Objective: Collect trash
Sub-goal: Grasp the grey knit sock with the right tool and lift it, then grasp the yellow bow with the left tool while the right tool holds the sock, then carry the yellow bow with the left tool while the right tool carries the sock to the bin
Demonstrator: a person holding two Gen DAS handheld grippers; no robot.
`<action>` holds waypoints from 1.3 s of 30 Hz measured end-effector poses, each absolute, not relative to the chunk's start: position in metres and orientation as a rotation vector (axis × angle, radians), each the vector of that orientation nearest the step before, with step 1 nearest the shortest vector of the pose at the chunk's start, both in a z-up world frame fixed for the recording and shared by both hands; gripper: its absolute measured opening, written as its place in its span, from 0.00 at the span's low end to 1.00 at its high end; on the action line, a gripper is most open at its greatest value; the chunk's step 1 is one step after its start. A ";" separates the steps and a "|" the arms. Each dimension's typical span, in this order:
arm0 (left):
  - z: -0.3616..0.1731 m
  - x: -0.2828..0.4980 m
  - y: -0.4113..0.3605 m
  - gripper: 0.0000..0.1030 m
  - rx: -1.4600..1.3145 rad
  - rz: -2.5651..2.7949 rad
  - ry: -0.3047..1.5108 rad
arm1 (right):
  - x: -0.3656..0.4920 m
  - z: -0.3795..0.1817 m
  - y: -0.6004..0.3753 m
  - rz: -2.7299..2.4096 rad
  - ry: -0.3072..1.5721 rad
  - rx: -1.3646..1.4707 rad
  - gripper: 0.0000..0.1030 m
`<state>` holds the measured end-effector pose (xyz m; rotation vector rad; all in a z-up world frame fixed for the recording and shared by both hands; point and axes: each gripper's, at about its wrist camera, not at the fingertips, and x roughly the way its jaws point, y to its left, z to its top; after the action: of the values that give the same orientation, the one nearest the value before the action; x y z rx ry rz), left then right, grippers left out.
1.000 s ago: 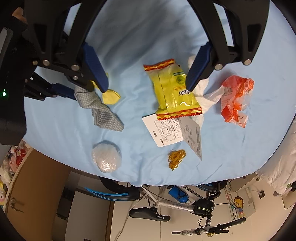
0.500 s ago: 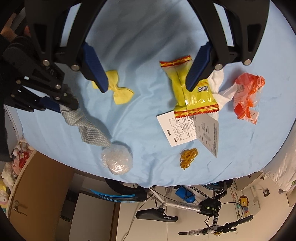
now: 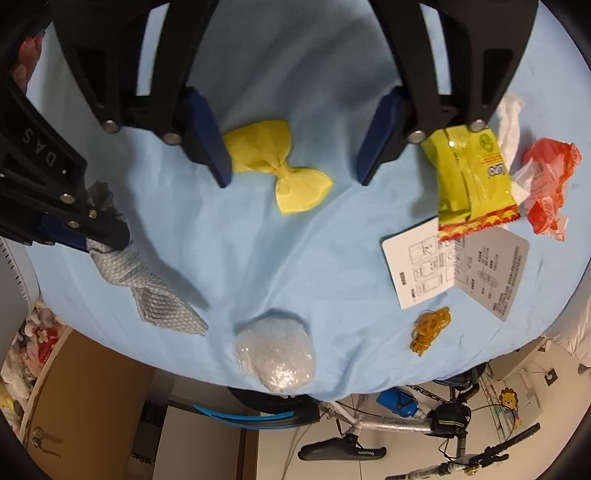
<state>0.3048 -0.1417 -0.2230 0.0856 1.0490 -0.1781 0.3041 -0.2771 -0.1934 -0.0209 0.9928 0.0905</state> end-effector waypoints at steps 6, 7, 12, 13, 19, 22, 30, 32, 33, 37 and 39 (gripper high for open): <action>-0.227 0.308 -0.150 0.33 0.119 -0.203 1.035 | 0.306 -0.198 -0.274 0.100 1.001 -0.019 0.21; -0.227 0.308 -0.151 0.24 0.109 -0.223 1.043 | 0.306 -0.198 -0.273 0.102 1.001 -0.020 0.21; -0.224 0.303 -0.154 0.13 0.102 -0.227 1.039 | 0.304 -0.195 -0.273 0.112 0.995 -0.021 0.21; -0.223 0.302 -0.152 0.13 0.093 -0.231 1.041 | 0.304 -0.194 -0.273 0.115 0.993 -0.019 0.21; -0.209 0.293 -0.145 0.13 0.078 -0.237 1.035 | 0.298 -0.189 -0.269 0.136 0.987 -0.004 0.21; -0.198 0.285 -0.140 0.13 0.076 -0.239 1.026 | 0.291 -0.182 -0.265 0.153 0.984 -0.003 0.21; -0.161 0.256 -0.131 0.13 0.087 -0.241 0.988 | 0.258 -0.148 -0.254 0.179 0.948 -0.023 0.21; -0.151 0.246 -0.130 0.13 0.096 -0.240 0.977 | 0.248 -0.139 -0.253 0.173 0.940 -0.024 0.21; -0.147 0.242 -0.129 0.13 0.098 -0.242 0.972 | 0.244 -0.136 -0.254 0.169 0.939 -0.022 0.21; -0.126 0.224 -0.129 0.13 0.114 -0.247 0.947 | 0.220 -0.121 -0.263 0.147 0.937 -0.012 0.21; -0.116 0.215 -0.130 0.13 0.120 -0.249 0.933 | 0.207 -0.112 -0.270 0.130 0.930 -0.007 0.21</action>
<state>0.2154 -0.1303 -0.1165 0.1197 0.9333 -0.2489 0.2074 -0.2703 -0.1115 -0.0067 0.9303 0.1296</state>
